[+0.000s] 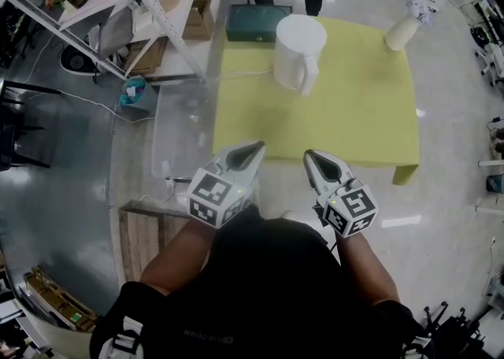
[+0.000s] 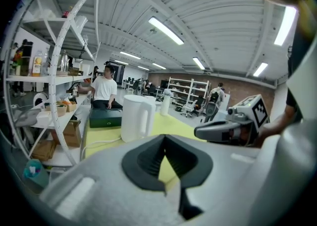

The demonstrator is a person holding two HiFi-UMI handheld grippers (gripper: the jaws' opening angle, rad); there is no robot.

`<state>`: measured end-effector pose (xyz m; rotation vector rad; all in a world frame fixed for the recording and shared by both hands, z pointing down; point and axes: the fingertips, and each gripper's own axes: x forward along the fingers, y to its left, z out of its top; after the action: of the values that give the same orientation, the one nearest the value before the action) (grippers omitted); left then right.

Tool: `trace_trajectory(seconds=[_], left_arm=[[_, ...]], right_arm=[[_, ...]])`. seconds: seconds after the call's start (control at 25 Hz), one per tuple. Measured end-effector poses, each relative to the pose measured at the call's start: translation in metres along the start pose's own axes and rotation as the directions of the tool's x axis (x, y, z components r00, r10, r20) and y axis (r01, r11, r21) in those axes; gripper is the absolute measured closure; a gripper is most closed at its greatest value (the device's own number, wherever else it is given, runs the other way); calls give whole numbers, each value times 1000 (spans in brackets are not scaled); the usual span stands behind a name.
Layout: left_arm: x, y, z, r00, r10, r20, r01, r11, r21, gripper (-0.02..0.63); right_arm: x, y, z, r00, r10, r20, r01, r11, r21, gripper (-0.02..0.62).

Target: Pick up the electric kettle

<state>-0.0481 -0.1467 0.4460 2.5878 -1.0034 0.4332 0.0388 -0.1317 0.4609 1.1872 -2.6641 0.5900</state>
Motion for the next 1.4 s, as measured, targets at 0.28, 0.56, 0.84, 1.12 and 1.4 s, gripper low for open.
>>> trace_trajectory(seconds=[0.28, 0.56, 0.84, 1.12, 1.4], left_arm=[[7, 23, 9, 999, -31, 10, 31, 999, 8, 604], [15, 45, 17, 998, -67, 16, 67, 998, 16, 604], [19, 60, 26, 993, -120, 12, 120, 992, 45, 604], [17, 79, 28, 988, -152, 2, 152, 986, 71, 604], [17, 90, 29, 981, -192, -13, 192, 978, 87, 604]], right_arm=[[20, -5, 9, 999, -34, -4, 34, 999, -6, 589], [36, -10, 14, 997, -80, -11, 80, 997, 0, 589], [52, -10, 22, 992, -129, 0, 129, 992, 9, 589], [66, -8, 23, 984, -179, 14, 179, 984, 17, 589], [75, -1, 25, 978, -210, 16, 210, 977, 28, 589]])
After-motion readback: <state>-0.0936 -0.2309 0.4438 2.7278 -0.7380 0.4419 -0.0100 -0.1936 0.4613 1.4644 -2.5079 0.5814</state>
